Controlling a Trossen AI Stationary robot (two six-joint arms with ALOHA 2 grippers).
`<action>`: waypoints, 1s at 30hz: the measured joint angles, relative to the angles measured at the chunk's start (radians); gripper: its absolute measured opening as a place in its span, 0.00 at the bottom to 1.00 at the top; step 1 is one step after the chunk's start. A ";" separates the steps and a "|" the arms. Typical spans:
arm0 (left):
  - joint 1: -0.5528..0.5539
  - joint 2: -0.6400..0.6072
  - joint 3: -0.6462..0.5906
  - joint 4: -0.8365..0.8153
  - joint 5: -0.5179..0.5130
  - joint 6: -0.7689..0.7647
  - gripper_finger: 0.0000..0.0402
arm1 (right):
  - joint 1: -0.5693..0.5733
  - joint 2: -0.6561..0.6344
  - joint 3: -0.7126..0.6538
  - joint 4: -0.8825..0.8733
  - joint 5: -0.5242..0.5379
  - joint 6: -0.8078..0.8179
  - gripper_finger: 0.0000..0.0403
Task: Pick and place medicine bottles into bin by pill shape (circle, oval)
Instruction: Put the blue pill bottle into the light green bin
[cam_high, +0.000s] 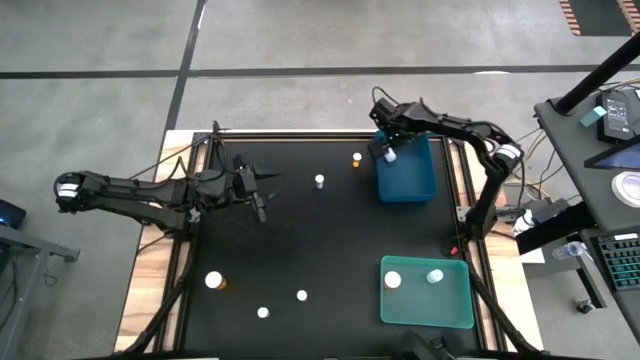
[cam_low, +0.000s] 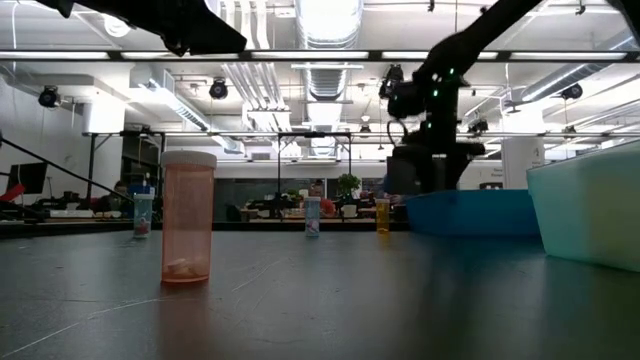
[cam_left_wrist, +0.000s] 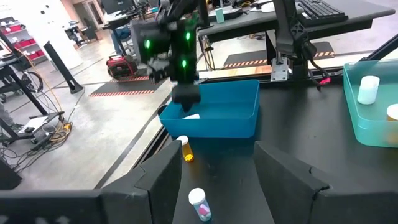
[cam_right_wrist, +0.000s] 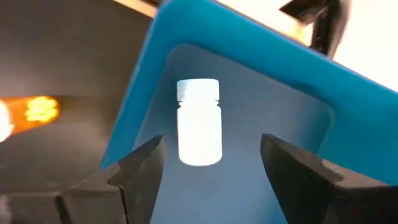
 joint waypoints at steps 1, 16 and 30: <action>0.000 0.000 0.000 0.000 0.000 0.000 0.46 | 0.006 -0.022 0.000 -0.003 0.000 -0.004 0.63; 0.000 0.003 0.000 0.000 0.000 -0.001 0.46 | 0.325 -0.409 -0.233 0.250 0.002 -0.042 0.56; 0.000 0.003 0.000 0.003 0.000 -0.003 0.46 | 0.640 -0.554 -0.662 1.026 0.003 -0.047 0.56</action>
